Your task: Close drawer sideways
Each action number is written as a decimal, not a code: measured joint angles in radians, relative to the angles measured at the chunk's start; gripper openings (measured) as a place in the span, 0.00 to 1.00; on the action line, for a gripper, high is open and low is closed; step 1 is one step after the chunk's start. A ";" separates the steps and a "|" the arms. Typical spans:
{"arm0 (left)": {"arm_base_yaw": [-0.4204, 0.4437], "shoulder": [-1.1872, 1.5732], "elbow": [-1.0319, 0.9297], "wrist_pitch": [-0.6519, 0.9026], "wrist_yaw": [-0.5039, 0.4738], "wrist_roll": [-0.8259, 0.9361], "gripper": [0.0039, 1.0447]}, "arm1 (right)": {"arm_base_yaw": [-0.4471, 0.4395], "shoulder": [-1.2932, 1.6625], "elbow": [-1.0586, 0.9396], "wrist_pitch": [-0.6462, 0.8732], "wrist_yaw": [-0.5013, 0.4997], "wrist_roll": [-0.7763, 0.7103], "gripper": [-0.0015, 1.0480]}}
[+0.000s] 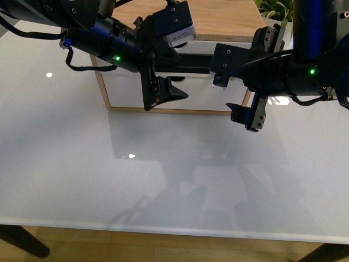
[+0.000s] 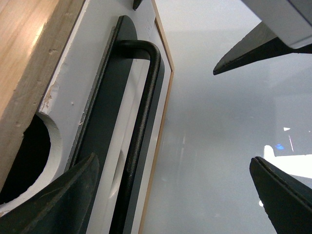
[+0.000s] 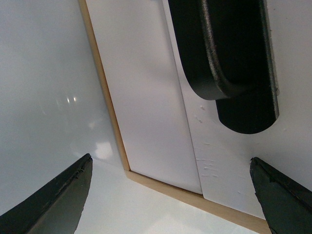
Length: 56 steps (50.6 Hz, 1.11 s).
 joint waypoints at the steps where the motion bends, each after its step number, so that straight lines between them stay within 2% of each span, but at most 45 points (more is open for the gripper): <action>1: 0.000 -0.001 0.000 0.000 0.003 -0.002 0.92 | -0.002 0.000 -0.001 0.001 -0.003 0.000 0.91; 11: 0.002 -0.024 -0.034 0.019 0.027 -0.003 0.92 | -0.010 -0.023 -0.052 0.014 -0.035 0.001 0.91; 21: 0.018 -0.122 -0.215 0.164 0.055 -0.080 0.92 | -0.034 -0.149 -0.183 0.058 -0.092 0.035 0.91; 28: 0.043 -0.245 -0.332 0.331 0.044 -0.222 0.92 | -0.061 -0.261 -0.260 0.105 -0.119 0.096 0.91; 36: 0.112 -0.384 -0.443 0.541 -0.039 -0.456 0.92 | -0.103 -0.379 -0.359 0.171 -0.134 0.198 0.91; 45: 0.221 -0.547 -0.587 0.687 -0.124 -0.753 0.92 | -0.173 -0.549 -0.512 0.284 -0.113 0.413 0.91; 47: 0.263 -0.611 -0.642 0.709 -0.142 -0.855 0.92 | -0.198 -0.616 -0.561 0.333 -0.081 0.517 0.91; 49: 0.301 -0.679 -0.698 0.729 -0.176 -0.949 0.91 | -0.225 -0.690 -0.605 0.373 -0.027 0.628 0.91; 52: 0.298 -0.783 -0.809 0.819 -0.484 -0.974 0.79 | -0.253 -0.797 -0.690 0.487 0.106 0.846 0.78; 55: 0.290 -0.856 -0.898 0.863 -0.639 -0.979 0.67 | -0.261 -0.863 -0.748 0.510 0.124 1.012 0.66; 56: 0.287 -0.880 -0.934 0.873 -0.663 -0.980 0.62 | -0.260 -0.884 -0.774 0.511 0.121 1.047 0.61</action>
